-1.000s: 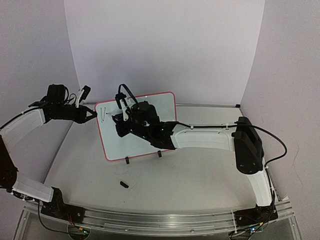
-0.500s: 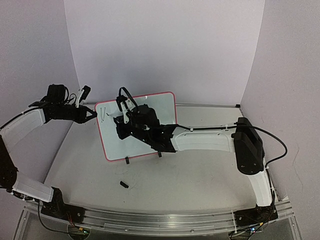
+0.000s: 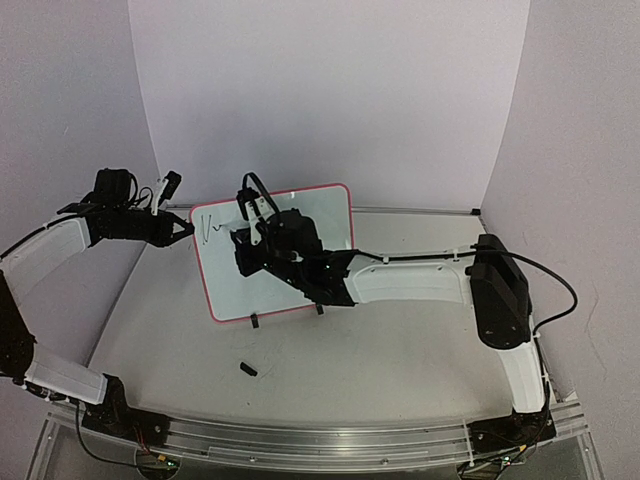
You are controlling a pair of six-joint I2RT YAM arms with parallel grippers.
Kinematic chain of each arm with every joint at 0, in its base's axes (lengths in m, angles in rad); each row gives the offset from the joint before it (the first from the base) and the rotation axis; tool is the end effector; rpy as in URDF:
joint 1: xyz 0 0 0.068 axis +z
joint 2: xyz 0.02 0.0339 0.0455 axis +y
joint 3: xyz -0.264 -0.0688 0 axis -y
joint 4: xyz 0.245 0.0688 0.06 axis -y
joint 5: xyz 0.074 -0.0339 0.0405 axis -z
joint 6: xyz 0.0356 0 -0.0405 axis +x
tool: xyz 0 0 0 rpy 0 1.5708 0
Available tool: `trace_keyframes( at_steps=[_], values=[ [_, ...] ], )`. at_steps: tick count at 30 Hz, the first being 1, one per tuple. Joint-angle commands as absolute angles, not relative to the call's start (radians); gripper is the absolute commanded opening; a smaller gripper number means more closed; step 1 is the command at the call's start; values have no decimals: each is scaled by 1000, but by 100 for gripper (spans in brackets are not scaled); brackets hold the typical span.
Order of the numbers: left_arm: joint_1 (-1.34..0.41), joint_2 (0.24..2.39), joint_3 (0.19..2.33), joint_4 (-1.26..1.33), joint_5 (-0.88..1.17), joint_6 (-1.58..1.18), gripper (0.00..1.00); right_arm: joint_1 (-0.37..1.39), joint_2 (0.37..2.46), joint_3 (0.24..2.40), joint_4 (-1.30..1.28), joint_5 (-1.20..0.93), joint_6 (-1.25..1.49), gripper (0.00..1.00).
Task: Write a sentence on the whiteboard
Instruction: Write on the whiteboard with the whiteboard marker without the cap.
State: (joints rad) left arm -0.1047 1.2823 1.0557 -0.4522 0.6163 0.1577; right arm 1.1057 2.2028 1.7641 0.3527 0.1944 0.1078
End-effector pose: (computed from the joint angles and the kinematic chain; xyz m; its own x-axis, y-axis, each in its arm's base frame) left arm 0.2736 -0.0494 0.3053 -0.5330 0.1849 -0.8257 0.6242 0.7447 -0.2362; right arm 0.2447 0.4722 0.2674 -0.1234 -0.0105 -0.9923 -0.7819 0.6168 0.0907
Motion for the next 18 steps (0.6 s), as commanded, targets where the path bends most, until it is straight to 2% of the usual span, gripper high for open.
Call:
trace_keyframes(
  at_steps=[1, 18],
  values=[
    [-110, 1290, 1060, -469, 601, 186, 0, 1091, 2162, 1774, 394, 227, 100, 0],
    [-112, 1290, 1062, -470, 601, 187, 0, 1091, 2242, 1868, 297, 160, 114, 0]
  ],
)
